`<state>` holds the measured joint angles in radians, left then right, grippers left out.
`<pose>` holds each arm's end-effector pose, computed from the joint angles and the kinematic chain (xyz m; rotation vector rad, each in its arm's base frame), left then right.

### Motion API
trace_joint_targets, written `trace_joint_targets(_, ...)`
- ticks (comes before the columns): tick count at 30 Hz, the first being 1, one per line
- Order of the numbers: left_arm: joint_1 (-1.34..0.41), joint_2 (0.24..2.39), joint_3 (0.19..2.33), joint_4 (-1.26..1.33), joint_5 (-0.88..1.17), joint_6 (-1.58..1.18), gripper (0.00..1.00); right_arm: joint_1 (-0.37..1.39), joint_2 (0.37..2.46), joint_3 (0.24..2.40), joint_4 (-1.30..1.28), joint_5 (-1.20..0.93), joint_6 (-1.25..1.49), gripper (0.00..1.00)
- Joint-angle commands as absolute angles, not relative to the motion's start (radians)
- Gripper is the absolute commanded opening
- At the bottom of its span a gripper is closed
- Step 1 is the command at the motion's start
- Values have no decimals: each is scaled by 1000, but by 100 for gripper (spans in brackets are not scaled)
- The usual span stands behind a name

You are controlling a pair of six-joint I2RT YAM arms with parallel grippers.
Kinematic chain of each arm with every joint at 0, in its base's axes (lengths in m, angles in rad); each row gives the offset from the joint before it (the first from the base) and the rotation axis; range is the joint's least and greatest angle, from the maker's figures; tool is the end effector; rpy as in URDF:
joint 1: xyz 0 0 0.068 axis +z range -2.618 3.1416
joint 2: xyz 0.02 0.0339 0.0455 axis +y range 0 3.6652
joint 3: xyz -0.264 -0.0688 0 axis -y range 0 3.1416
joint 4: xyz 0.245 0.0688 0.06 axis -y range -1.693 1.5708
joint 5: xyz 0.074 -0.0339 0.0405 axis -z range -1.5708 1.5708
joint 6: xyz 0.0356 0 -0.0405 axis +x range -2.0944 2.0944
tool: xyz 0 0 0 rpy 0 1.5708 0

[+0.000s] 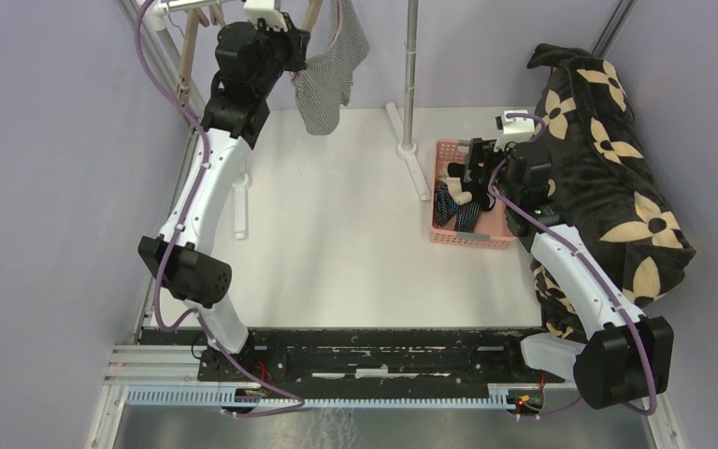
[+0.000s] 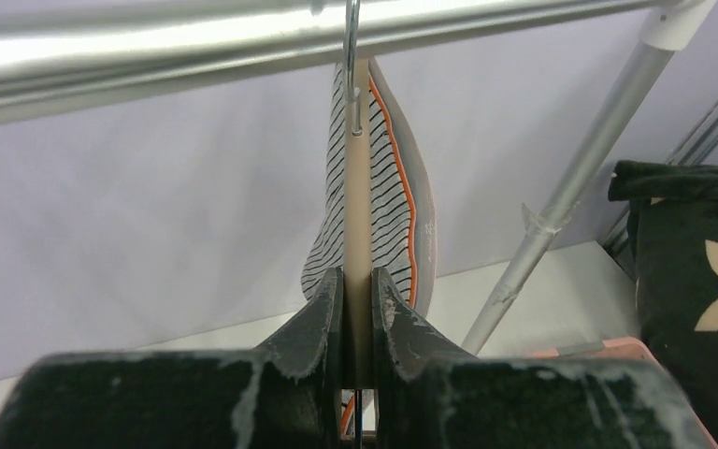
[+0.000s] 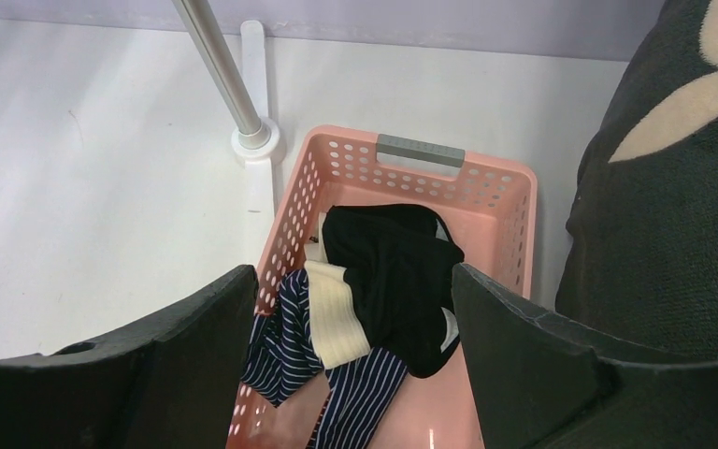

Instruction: Remove the underwear clipped to the hanger

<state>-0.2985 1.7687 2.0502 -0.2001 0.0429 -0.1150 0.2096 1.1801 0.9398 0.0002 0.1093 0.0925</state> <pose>0.3817 -0.1190 0.5070 0.1722 1.4903 -0.3655 0.2727 0.0540 0.3316 -0.0283 1.8107 0.1158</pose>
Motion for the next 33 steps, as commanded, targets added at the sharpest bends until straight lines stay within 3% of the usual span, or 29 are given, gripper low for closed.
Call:
trace_joint_targets(1,-301,1664,2016,22,-14,-57,3,214,1186,941,49,94,105,84)
trace_joint_targets(11,-301,1614,1978,10,0,-43,3,216,1193,939,44,91,110,84)
trace_joint_targets(25,-301,1407,1659,-82,19,-3,3,218,1217,961,41,69,126,84)
trace_joint_targets(30,-300,1299,1514,-132,135,0,3,217,1251,1010,14,35,123,85)
trace_joint_targets(33,-301,1210,1406,-162,241,37,3,216,1289,1076,-6,-21,128,92)
